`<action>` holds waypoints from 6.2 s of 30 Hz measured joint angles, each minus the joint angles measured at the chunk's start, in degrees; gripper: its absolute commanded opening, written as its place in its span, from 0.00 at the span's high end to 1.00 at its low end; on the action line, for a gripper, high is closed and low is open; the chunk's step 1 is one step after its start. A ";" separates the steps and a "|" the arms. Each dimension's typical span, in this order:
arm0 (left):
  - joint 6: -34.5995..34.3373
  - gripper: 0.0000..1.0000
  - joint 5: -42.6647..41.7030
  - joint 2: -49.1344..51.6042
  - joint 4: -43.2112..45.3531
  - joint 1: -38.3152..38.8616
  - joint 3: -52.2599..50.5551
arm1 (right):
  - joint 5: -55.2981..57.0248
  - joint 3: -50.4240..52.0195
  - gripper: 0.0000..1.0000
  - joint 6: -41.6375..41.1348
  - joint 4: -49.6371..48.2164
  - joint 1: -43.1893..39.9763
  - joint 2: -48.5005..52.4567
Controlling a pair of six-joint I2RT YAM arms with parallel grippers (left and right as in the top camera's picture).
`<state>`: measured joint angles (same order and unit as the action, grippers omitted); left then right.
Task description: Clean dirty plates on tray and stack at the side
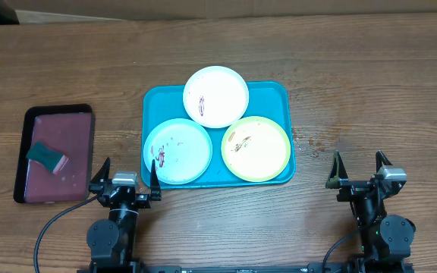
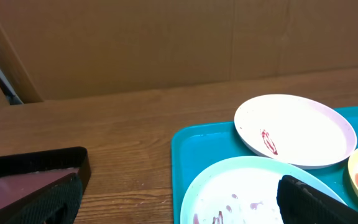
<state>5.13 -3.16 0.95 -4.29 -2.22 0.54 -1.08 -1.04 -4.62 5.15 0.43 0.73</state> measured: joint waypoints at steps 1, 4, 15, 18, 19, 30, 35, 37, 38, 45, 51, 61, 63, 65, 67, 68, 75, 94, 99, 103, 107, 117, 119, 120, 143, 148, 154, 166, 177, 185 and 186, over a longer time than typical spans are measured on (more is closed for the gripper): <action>0.00 0.00 0.00 0.00 0.00 0.00 0.00 | 0.00 0.00 0.00 0.00 0.02 0.00 0.00; 0.00 0.00 0.00 0.00 0.00 0.00 0.00 | 0.00 0.00 0.00 -0.02 0.04 0.00 0.00; 0.00 0.00 0.00 0.00 0.00 0.00 0.00 | 0.00 0.00 0.00 -0.02 0.02 0.00 0.00; 0.00 0.00 0.00 0.00 0.00 0.00 0.00 | 0.02 0.00 0.00 0.00 0.02 0.00 0.00; 0.00 0.00 0.00 0.00 0.00 0.00 0.00 | 0.00 0.00 0.00 0.00 0.04 0.00 0.00; 0.00 0.00 0.00 0.00 0.00 0.00 0.00 | 0.00 0.00 0.00 0.00 0.02 0.00 0.00; 0.00 0.00 0.00 0.00 0.00 0.00 0.00 | 0.00 0.00 0.00 0.00 0.02 0.00 0.00; 0.00 0.00 0.00 0.00 0.00 0.00 0.00 | 0.00 0.00 0.00 0.00 0.04 0.00 0.00; 0.00 0.00 0.00 0.00 0.00 0.00 0.00 | 0.02 0.00 0.00 -0.02 0.02 0.00 0.00; 0.00 0.00 0.00 0.00 0.00 0.00 0.00 | 0.02 0.00 0.00 0.00 0.00 0.00 0.00; 0.00 0.00 0.00 0.00 0.00 0.00 0.00 | 0.02 0.00 0.00 -0.02 0.04 0.00 0.00; 0.00 0.00 0.00 0.00 0.00 0.00 0.00 | 0.00 0.00 0.00 0.00 0.04 -0.02 0.00; 0.00 0.00 0.00 0.00 0.00 0.00 0.00 | 0.00 0.00 0.00 0.00 0.04 0.00 0.00; 0.00 0.00 0.00 0.00 0.00 0.00 0.00 | 0.00 0.00 0.00 0.00 0.04 0.00 0.00; 0.00 0.00 0.00 0.00 0.00 0.00 0.00 | 0.02 0.00 0.00 0.00 0.04 0.00 0.00; 0.00 0.00 0.00 0.00 0.00 0.00 0.00 | 0.00 0.00 0.00 0.00 0.04 0.00 0.00; 0.02 0.00 0.00 0.00 0.00 0.00 0.00 | 0.00 0.00 0.00 -0.02 0.02 0.00 0.00; -27.61 0.00 -11.15 0.00 13.44 0.00 -0.09 | 0.02 0.00 0.00 0.00 0.04 0.00 0.00; -28.65 0.00 -14.82 -0.04 22.29 0.00 0.98 | 0.00 0.00 0.00 0.00 0.02 0.00 0.00; -25.16 0.00 -14.67 0.83 12.66 0.00 6.69 | -0.02 0.00 0.00 -0.02 0.04 0.00 0.00; -20.72 0.00 -9.25 7.30 -1.57 0.00 17.64 | 0.00 0.00 0.00 -0.02 -0.02 0.00 0.00; -12.68 0.00 0.04 42.14 -25.81 0.00 41.09 | 0.02 0.00 0.00 0.02 0.02 0.00 0.00; -12.37 0.00 1.29 49.86 -29.83 -0.09 45.83 | 0.00 0.00 0.00 0.00 0.02 0.00 0.00; -12.35 0.00 1.55 52.54 -31.58 -0.20 47.87 | -0.02 0.00 0.00 0.00 0.04 0.00 0.02; -27.17 0.00 -0.20 71.65 -47.78 -20.79 67.25 | 0.00 0.00 0.00 -0.02 0.04 -0.02 0.00; -29.99 0.00 5.95 73.37 -44.96 -22.03 67.25 | 0.00 0.00 0.00 0.02 0.02 0.00 0.00; -35.89 0.00 7.21 78.97 -42.56 -27.74 67.34 | 0.00 0.00 0.00 0.00 0.02 0.00 0.00; -36.50 0.00 0.11 97.94 -41.46 -35.12 69.51 | 0.02 0.00 0.00 0.02 0.02 0.00 0.00; -36.26 0.00 0.59 99.49 -31.74 -37.31 70.77 | 0.02 0.00 0.00 0.00 0.02 0.00 0.00; -34.75 0.00 0.87 102.68 -31.69 -37.31 71.06 | 0.00 0.00 0.00 0.00 0.02 0.00 0.00; -34.67 0.00 1.53 103.32 -31.58 -37.31 71.10 | 0.02 0.00 0.00 0.02 0.02 0.00 0.00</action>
<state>-29.54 -1.63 104.27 -35.88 -39.53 71.64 -1.06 -1.04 -4.60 5.17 0.43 0.73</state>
